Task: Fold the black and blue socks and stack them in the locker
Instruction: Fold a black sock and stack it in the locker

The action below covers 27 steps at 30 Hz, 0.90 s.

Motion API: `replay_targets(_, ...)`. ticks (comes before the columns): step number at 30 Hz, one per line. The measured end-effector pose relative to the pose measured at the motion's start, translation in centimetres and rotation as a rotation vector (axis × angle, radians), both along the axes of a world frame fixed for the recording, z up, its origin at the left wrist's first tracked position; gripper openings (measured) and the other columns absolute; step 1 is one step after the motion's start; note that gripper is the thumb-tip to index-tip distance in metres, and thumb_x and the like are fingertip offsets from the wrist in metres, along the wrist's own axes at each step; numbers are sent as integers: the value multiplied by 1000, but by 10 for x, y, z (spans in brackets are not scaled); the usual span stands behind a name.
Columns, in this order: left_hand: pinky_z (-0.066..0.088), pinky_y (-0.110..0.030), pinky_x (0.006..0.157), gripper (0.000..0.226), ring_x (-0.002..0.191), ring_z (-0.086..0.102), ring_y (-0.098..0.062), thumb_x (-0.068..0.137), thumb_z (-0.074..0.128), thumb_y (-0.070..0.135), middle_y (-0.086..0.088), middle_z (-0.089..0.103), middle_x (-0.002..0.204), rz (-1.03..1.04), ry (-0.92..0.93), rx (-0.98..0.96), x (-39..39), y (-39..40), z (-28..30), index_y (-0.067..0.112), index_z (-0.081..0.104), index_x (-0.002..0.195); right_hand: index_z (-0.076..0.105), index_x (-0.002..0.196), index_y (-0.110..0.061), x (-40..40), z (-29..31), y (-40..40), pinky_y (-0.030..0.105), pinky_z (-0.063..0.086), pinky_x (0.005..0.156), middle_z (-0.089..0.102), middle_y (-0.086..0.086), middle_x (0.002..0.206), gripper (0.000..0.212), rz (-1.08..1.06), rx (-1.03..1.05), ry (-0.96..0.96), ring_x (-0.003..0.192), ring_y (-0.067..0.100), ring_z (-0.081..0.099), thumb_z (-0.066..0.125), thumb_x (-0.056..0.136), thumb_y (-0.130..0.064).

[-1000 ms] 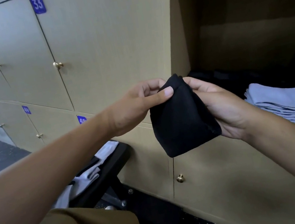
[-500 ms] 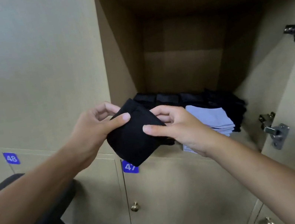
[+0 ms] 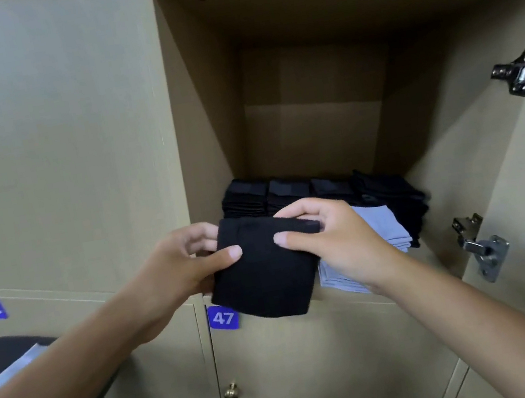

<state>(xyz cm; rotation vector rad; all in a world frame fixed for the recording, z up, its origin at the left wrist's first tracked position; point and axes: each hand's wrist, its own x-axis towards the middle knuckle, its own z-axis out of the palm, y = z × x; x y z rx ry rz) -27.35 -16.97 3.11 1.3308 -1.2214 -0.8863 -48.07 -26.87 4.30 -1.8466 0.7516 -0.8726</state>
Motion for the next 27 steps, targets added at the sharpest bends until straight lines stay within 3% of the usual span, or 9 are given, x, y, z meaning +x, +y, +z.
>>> replay_targets(3,59,-31,68,11,84,75,-23,98,65,16,-7,75,89,-21,-28,46,-8,-5,-1,7,60,102,73,107,-21,-5,0,-5,35,59,84,77,-7,85,19,-60,24,-56,85,15,74,75,90,-14)
replay_targets(5,59,-29,64,17,83,76,-20,100,62,20,-6,77,93,-8,-6,58,-14,-10,-4,7,56,110,71,110,-22,-8,-3,-9,18,49,73,62,-23,57,17,-101,-14,-38,63,-1,64,72,93,-17)
replay_targets(7,60,-30,63,12,86,76,-20,102,59,22,-4,77,97,22,11,63,-20,-16,-9,14,55,111,70,109,-23,-9,-6,-11,9,41,61,47,-23,46,16,-137,-44,-25,54,-2,52,71,94,-19)
replay_targets(9,60,-30,63,7,87,76,-20,104,56,21,-3,77,100,46,29,46,-25,-22,-12,18,54,109,71,107,-27,-10,-6,-11,8,42,59,54,-17,54,15,-170,-57,-23,61,3,56,72,92,-21)
replay_targets(12,58,-24,65,7,86,76,-16,104,54,15,-1,78,96,31,26,-6,-29,-28,-11,20,55,109,69,108,-28,-10,-3,-10,14,47,70,76,-7,80,20,-179,-39,-12,76,6,68,75,89,-22)
replay_targets(17,59,-34,72,8,86,75,-24,98,65,14,-8,76,91,-31,-29,-75,-38,-29,-10,18,64,104,66,114,-31,-13,0,-10,20,57,79,77,-4,96,32,-109,-39,57,87,12,73,80,86,-22)
replay_targets(19,61,-34,72,11,83,76,-25,94,70,14,-9,77,88,-14,9,-94,-42,-29,-8,14,65,104,67,114,-32,-12,1,-8,32,60,85,76,-1,98,32,-88,-43,67,91,15,74,79,87,-20)
replay_targets(24,60,-40,86,39,95,76,-21,78,81,27,-5,79,99,46,282,-63,-47,-33,-10,14,68,112,72,110,-21,-12,1,-6,45,58,95,77,-2,105,19,-124,31,-68,98,16,74,72,93,-14)
replay_targets(27,58,-38,91,47,98,76,-15,74,80,29,1,79,105,-2,349,-24,-50,-31,-13,18,67,118,68,112,-13,-11,-1,-7,44,55,98,77,1,109,16,-82,305,-296,105,20,73,66,97,-11)
